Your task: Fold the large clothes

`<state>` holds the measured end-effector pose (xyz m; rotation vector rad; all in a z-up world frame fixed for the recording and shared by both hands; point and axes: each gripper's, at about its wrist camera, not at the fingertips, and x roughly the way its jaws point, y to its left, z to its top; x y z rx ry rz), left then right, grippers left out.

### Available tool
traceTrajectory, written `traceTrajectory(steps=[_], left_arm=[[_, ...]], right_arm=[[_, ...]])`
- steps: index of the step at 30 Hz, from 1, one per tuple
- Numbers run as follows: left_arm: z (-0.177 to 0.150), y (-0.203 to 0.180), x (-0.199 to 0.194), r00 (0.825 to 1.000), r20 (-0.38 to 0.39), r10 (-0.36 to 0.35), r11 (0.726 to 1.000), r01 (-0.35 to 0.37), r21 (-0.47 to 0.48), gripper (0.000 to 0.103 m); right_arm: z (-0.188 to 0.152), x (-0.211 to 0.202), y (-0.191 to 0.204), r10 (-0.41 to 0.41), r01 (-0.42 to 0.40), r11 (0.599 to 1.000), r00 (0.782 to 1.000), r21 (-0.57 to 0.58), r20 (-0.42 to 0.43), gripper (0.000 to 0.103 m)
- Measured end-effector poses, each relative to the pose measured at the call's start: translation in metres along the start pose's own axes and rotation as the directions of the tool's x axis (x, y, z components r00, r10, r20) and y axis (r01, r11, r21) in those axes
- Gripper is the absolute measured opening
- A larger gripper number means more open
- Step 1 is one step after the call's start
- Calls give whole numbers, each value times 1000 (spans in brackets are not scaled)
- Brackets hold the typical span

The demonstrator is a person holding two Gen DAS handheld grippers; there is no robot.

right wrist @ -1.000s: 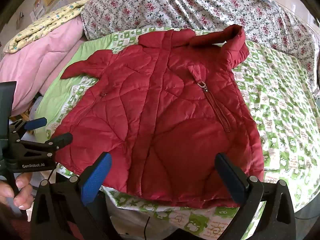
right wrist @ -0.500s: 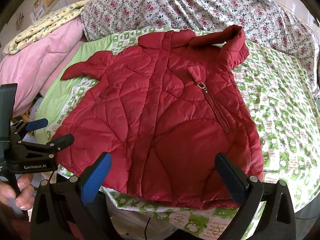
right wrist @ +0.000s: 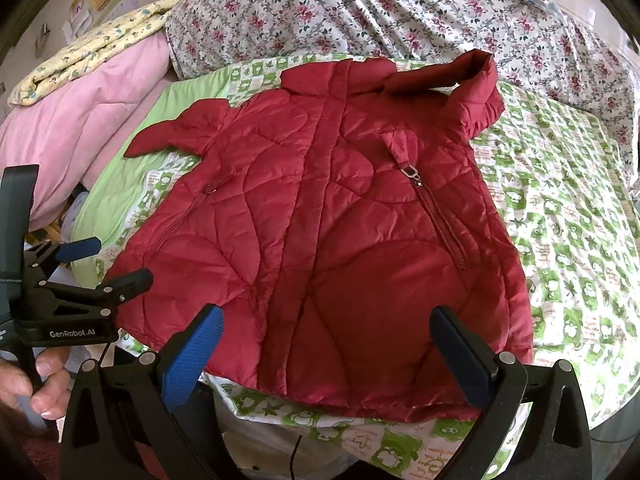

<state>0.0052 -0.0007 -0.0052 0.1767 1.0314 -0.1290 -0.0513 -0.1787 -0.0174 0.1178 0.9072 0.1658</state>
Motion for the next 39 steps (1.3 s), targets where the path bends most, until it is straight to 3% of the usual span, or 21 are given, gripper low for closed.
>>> traceTrajectory(steps=[1, 6, 9, 15, 28, 39], left_arm=[[-1, 0, 3, 1000, -26, 5, 1000, -5, 6, 103], [-1, 4, 6, 999, -13, -44, 999, 43, -18, 103], [0, 7, 7, 993, -12, -114, 993, 114, -45, 103], [9, 12, 11, 997, -2, -81, 996, 81, -32, 103], [35, 37, 24, 997, 4, -78, 994, 78, -82, 103], [53, 32, 46, 992, -67, -110, 992, 105, -72, 103]], right_arm=[[0, 0, 0, 1, -1, 1000, 1000, 1, 0, 103], [1, 2, 1, 8, -8, 1000, 1000, -4, 1, 103], [3, 5, 1, 11, -11, 1000, 1000, -6, -5, 103], [9, 11, -1, 8, -8, 1000, 1000, -12, -8, 103], [38, 24, -13, -11, 11, 1000, 1000, -23, 10, 103], [74, 42, -39, -60, 61, 997, 998, -50, 22, 103]])
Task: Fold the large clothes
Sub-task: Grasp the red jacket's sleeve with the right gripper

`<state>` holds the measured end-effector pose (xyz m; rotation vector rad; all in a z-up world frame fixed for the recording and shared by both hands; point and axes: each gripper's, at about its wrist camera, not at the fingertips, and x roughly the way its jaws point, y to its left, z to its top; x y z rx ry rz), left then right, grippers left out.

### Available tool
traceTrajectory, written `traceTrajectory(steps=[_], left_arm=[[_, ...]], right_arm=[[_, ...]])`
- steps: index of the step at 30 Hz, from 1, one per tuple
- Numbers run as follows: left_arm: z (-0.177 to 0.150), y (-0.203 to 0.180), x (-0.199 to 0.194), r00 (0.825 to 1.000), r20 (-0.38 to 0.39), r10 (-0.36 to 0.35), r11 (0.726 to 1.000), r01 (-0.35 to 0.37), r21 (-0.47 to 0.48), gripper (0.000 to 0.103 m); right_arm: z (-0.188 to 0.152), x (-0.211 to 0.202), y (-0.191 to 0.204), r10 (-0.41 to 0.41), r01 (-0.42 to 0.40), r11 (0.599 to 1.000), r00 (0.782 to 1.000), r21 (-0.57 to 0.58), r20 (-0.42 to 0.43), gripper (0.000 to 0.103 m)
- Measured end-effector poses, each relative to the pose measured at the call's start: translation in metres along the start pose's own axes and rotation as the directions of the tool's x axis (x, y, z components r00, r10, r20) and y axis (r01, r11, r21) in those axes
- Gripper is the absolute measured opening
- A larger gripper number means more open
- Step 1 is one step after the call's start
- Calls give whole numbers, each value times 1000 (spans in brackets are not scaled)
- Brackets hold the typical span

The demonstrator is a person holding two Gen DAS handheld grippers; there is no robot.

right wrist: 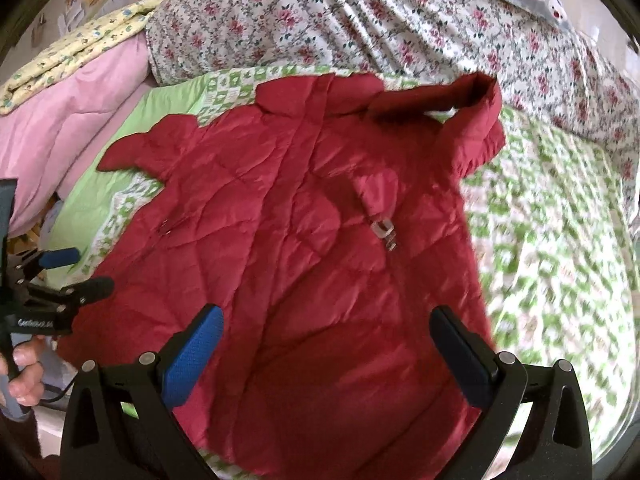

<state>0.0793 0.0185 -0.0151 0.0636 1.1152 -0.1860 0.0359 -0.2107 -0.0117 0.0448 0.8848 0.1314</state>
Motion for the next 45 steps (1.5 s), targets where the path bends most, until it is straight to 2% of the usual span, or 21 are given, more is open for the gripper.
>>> traceTrajectory(steps=[9, 12, 15, 18, 21, 24, 28, 32, 34, 35, 37, 38, 39, 40, 41, 42, 45], left_arm=[[29, 10, 12, 999, 38, -17, 999, 18, -35, 103], [42, 16, 17, 999, 46, -24, 998, 27, -57, 103], [55, 22, 22, 998, 56, -28, 996, 32, -78, 103], [68, 28, 27, 998, 65, -24, 994, 31, -102, 103], [79, 34, 34, 998, 64, -22, 992, 30, -124, 103], [85, 37, 42, 998, 54, -24, 991, 31, -133, 103], [88, 38, 56, 999, 26, -22, 991, 26, -135, 103], [89, 38, 67, 1000, 3, -28, 990, 28, -139, 103], [90, 37, 70, 1000, -8, -30, 990, 29, -139, 103], [90, 36, 70, 999, -10, -31, 990, 29, -137, 103], [90, 35, 70, 1000, -6, -31, 990, 30, -135, 103], [89, 35, 69, 1000, -5, -31, 990, 30, -134, 103], [89, 35, 69, 999, -2, -32, 990, 31, -135, 103], [89, 36, 68, 999, 0, -33, 990, 33, -136, 103], [89, 36, 68, 999, 1, -34, 990, 34, -136, 103], [88, 37, 69, 999, -1, -33, 990, 33, -139, 103], [88, 39, 71, 999, -3, -45, 987, 44, -152, 103]], right_arm=[[67, 29, -34, -67, 71, 994, 996, -78, 55, 103], [93, 50, -45, -84, 92, 989, 994, -117, 70, 103], [117, 75, -52, -139, 147, 976, 988, -160, 60, 103], [143, 105, -59, -202, 213, 947, 977, -239, 70, 103], [170, 138, -66, -270, 284, 900, 959, -331, 88, 103], [194, 176, -73, -364, 365, 833, 927, -416, 84, 103], [212, 225, -86, -445, 405, 771, 895, -491, 38, 102], [221, 250, -95, -458, 405, 759, 889, -510, 26, 101], [225, 257, -99, -441, 386, 770, 897, -508, 13, 96], [227, 259, -100, -430, 369, 777, 903, -510, -1, 92], [232, 261, -102, -409, 335, 796, 912, -503, -39, 67], [235, 262, -106, -390, 313, 817, 919, -484, -64, 33], [238, 260, -110, -366, 291, 847, 926, -446, -91, 17], [241, 256, -116, -325, 259, 881, 939, -395, -109, 15], [244, 248, -120, -274, 221, 912, 955, -346, -112, 8], [246, 241, -123, -230, 187, 933, 967, -307, -111, 7], [243, 221, -117, -161, 136, 958, 983, -252, -84, 7]])
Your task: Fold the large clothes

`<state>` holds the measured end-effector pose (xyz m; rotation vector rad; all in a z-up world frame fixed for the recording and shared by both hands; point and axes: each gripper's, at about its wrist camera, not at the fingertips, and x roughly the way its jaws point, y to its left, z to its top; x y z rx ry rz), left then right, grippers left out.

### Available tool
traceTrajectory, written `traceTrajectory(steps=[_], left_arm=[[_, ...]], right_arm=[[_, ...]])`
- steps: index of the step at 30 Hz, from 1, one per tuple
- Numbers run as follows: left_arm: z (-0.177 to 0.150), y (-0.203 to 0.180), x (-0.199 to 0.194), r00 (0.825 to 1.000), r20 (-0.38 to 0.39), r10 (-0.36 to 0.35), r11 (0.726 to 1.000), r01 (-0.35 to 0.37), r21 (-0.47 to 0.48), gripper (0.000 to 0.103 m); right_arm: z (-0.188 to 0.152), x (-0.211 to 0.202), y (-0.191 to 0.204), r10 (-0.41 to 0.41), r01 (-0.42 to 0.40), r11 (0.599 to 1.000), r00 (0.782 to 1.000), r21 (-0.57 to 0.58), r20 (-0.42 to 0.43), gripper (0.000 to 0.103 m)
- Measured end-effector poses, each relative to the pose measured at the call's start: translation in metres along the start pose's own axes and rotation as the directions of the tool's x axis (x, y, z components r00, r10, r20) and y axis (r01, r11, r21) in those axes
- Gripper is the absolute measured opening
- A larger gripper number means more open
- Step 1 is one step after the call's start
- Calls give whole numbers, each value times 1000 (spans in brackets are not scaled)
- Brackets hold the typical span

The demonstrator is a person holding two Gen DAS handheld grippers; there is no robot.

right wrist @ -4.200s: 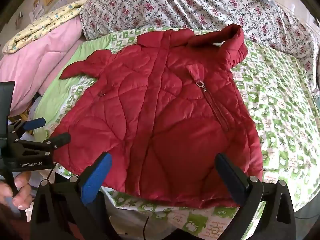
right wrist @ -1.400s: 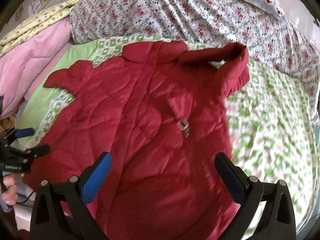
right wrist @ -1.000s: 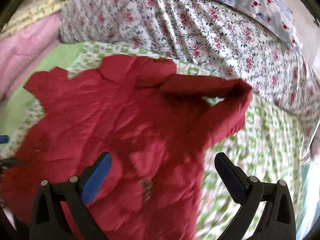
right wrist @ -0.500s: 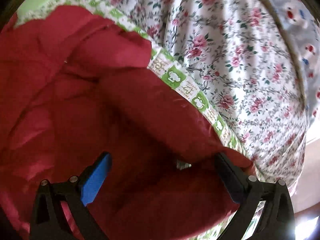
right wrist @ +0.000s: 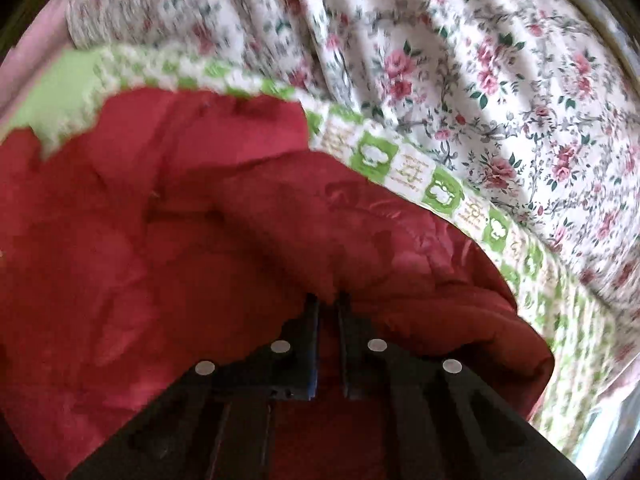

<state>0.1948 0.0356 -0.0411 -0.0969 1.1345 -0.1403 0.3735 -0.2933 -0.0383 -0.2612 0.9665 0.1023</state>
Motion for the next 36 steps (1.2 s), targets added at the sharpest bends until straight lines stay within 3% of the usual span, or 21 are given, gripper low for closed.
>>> traceTrajectory(steps=[5, 6, 10, 13, 14, 15, 16, 19, 23, 25, 27, 28, 30, 32, 35, 36], left_arm=[[-1, -1, -7, 1000, 17, -14, 1000, 14, -3, 103], [-1, -1, -8, 1000, 20, -18, 1000, 18, -3, 103], [-3, 0, -14, 999, 34, -35, 999, 35, -6, 103], [-4, 1, -16, 998, 38, -41, 999, 41, -11, 103], [-5, 1, -17, 998, 40, -42, 999, 42, -11, 103], [-6, 1, -18, 998, 42, -43, 999, 43, -10, 103], [-7, 1, -19, 998, 43, -44, 999, 45, -9, 103], [-9, 2, -17, 998, 39, -47, 999, 47, -9, 103], [-8, 3, -13, 998, 30, -47, 999, 47, -10, 103], [-8, 3, -9, 999, 23, -40, 999, 40, -6, 103], [-7, 5, -5, 999, 16, -34, 999, 34, -7, 103], [-7, 7, -4, 999, 14, -31, 999, 31, -9, 103], [-6, 10, -2, 1000, 13, -27, 1000, 27, -12, 103], [-4, 13, -2, 999, 18, -31, 999, 31, -19, 103], [-1, 17, -4, 998, 33, -51, 998, 52, -33, 103], [0, 18, -5, 997, 36, -61, 997, 62, -37, 103]], right_arm=[[-5, -36, 18, 102, -105, 994, 991, 33, 81, 0], [-7, -46, 21, 163, -169, 985, 980, 43, 118, 0], [-8, -75, 41, 277, -289, 956, 945, 42, 174, 0], [-6, -80, 58, 171, -177, 984, 971, 22, 169, 7], [-5, -77, 58, 136, -140, 990, 977, 16, 164, 31], [-2, -71, 58, 75, -77, 997, 985, 8, 152, 71], [-1, -65, 57, 7, -6, 1000, 989, -5, 151, 79], [8, -41, 50, -44, 54, 997, 987, -63, 153, 78], [23, 13, 57, -122, 128, 975, 991, -184, 48, 78], [22, 35, 60, -131, 127, 967, 991, -222, 0, 74], [24, 49, 52, -175, 168, 967, 984, -191, -20, 39], [26, 49, 44, -167, 161, 976, 985, -146, -30, 15], [27, 33, 21, -60, 60, 998, 998, -3, -1, 10], [27, 15, 13, 16, -19, 998, 999, 65, 50, 8], [19, -21, 19, 156, -172, 979, 977, 108, 145, 8], [15, -34, 27, 221, -244, 964, 958, 110, 184, 8]])
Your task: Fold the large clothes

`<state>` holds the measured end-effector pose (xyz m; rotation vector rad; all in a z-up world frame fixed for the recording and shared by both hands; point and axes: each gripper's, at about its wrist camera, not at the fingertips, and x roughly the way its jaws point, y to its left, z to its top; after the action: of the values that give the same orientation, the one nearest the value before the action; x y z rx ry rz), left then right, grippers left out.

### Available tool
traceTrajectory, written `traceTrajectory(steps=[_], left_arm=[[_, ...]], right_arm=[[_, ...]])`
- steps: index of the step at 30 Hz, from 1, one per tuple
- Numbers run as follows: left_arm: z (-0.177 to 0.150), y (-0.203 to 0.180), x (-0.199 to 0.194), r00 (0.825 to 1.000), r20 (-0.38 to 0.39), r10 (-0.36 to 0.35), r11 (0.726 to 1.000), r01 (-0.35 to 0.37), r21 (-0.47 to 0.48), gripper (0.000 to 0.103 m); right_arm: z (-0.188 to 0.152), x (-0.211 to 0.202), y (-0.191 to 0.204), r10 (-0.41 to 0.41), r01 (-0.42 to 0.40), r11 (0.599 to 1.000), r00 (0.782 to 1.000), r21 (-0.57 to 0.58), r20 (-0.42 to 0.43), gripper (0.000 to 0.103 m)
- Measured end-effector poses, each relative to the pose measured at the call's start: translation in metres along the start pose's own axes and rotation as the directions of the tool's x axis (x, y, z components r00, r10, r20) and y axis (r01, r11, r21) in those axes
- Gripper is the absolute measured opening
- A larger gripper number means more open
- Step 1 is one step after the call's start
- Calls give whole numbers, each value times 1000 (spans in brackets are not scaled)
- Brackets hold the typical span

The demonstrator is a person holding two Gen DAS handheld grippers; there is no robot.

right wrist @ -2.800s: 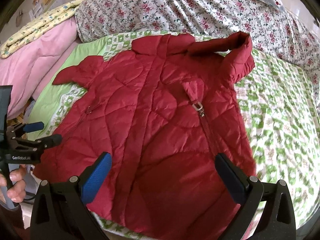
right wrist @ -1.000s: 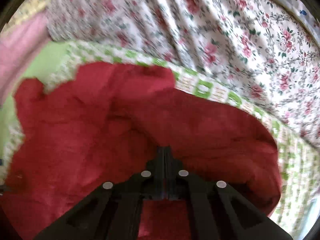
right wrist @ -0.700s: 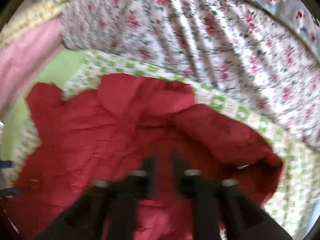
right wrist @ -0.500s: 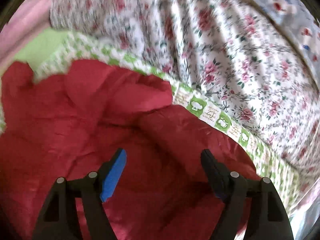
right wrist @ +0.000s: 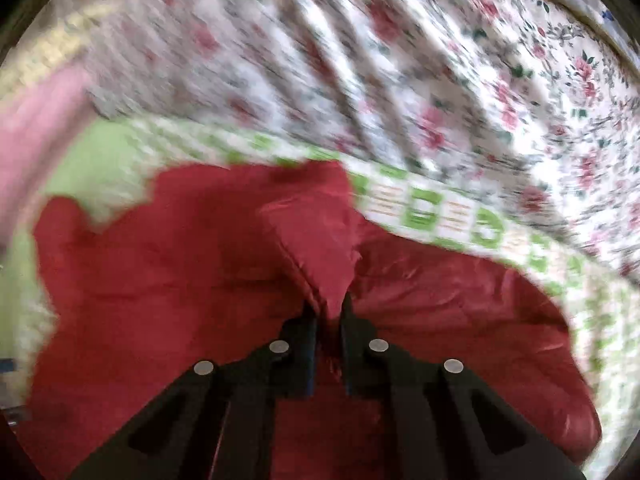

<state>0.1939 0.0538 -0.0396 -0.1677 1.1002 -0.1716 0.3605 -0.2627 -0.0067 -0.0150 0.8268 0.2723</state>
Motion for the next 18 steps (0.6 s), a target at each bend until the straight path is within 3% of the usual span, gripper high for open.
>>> traceTrajectory(steps=[3, 6, 10, 14, 17, 18], left_arm=[[1, 3, -5, 1000, 10, -30, 1000, 30, -10, 103], [0, 9, -12, 998, 20, -55, 998, 56, -21, 103], [0, 25, -16, 995, 27, -92, 994, 93, -58, 103], [6, 42, -20, 990, 29, -137, 985, 139, -99, 103], [14, 50, -19, 987, 20, -159, 981, 160, -113, 103], [18, 51, -18, 985, 15, -172, 978, 173, -116, 103]], right_arm=[[-9, -25, 35, 126, -125, 992, 990, -14, 70, 8], [-13, -41, 72, 255, -254, 967, 962, -26, 102, 8], [-25, -29, 127, 339, -336, 939, 940, -76, 33, 8], [-40, 3, 158, 397, -400, 914, 916, -71, -54, 10], [-54, 23, 169, 437, -445, 893, 892, -61, -116, 22], [-59, 24, 171, 442, -451, 890, 888, -58, -131, 32]])
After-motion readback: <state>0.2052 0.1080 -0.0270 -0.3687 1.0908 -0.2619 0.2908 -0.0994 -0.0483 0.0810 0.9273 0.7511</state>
